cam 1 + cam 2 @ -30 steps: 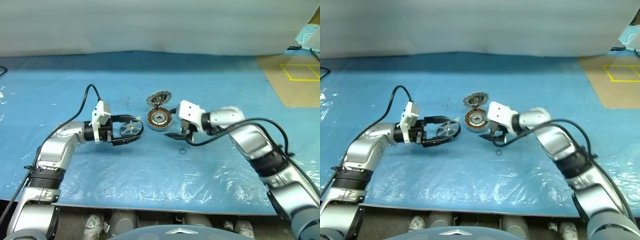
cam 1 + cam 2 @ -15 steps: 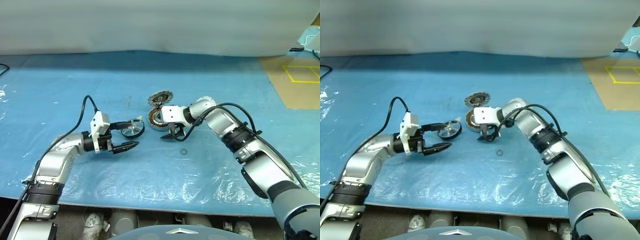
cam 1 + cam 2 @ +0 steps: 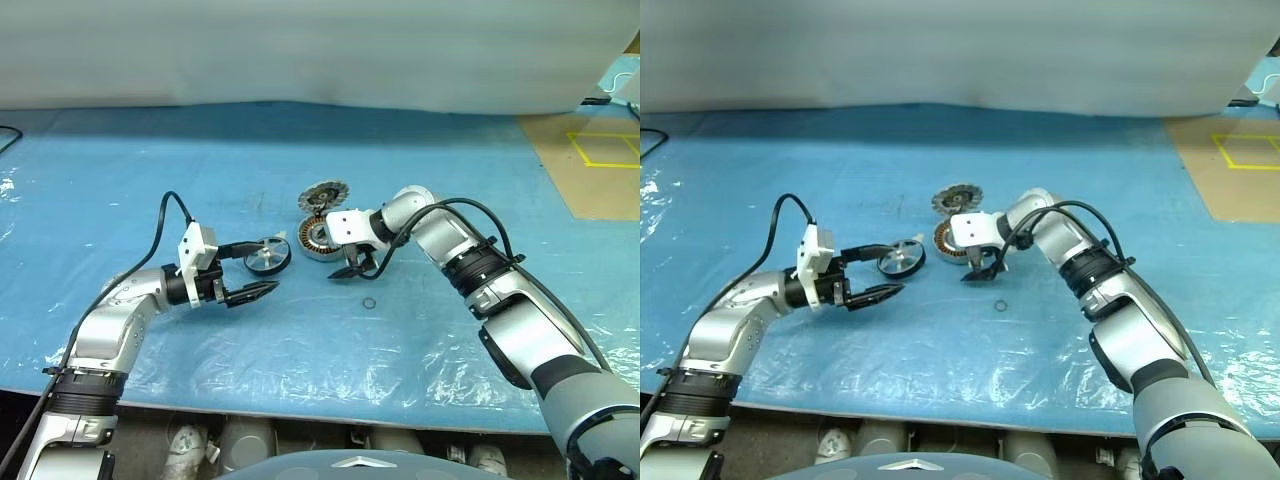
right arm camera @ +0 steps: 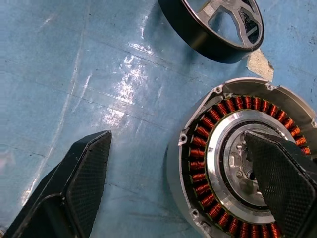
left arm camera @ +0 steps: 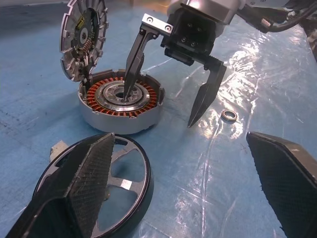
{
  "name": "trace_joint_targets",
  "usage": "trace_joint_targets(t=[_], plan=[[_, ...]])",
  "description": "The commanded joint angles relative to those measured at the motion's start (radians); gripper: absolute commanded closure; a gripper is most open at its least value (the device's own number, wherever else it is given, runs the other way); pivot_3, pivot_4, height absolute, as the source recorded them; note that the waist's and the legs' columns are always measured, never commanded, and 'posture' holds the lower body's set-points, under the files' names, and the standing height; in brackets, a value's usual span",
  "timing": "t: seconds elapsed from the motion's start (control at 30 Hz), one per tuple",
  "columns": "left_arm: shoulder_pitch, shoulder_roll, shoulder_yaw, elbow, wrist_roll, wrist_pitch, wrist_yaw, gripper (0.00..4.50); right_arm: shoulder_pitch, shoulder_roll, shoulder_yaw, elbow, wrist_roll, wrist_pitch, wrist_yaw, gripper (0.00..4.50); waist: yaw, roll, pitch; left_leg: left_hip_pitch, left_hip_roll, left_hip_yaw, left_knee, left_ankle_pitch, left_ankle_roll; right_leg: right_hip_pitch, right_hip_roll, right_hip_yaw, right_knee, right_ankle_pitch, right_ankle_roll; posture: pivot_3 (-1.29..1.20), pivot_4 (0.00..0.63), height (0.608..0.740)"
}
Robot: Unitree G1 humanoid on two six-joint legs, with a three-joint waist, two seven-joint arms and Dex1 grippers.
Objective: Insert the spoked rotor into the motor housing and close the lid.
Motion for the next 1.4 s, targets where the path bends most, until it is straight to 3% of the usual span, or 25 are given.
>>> trace_joint_targets(t=[0.03, 0.93, 1.2, 1.4], plan=[[-0.019, -0.011, -0.008, -0.011, -0.009, -0.013, -0.006, 0.00, -0.025, -0.003, -0.055, -0.023, 0.022, 0.017, -0.006, 0.02, 0.000, 0.000, 0.000, 0.000, 0.000, 0.000, 0.000, 0.000, 0.000, 0.000, 0.000, 0.000, 0.000, 0.000, 0.000, 0.00, 0.150, 0.740], [-0.045, -0.036, -0.033, 0.011, 0.014, -0.059, 0.015, 0.00, -0.014, 0.014, -0.007, 0.090, -0.149, -0.130, -0.084, 0.02, -0.001, 0.000, 0.000, 0.000, 0.000, 0.000, 0.000, 0.000, 0.000, 0.000, 0.000, 0.000, 0.000, 0.000, 0.000, 0.00, 0.150, 0.740], [-0.049, -0.058, -0.045, 0.014, 0.021, -0.064, 0.021, 0.00, -0.040, 0.024, 0.021, 0.093, -0.187, -0.179, -0.075, 2.52, -0.001, 0.000, 0.000, 0.001, 0.000, 0.000, 0.000, 0.000, 0.000, 0.000, 0.000, 0.000, 0.001, 0.000, 0.000, 0.00, 0.150, 0.740], [-0.051, -0.073, -0.050, 0.014, 0.025, -0.063, 0.021, 0.00, -0.019, 0.023, 0.014, -0.053, -0.155, -0.092, 0.027, 2.52, -0.001, 0.000, 0.000, 0.000, 0.001, 0.000, 0.000, 0.000, 0.000, 0.000, 0.000, 0.000, 0.000, 0.000, 0.000, 0.00, 0.150, 0.740]])
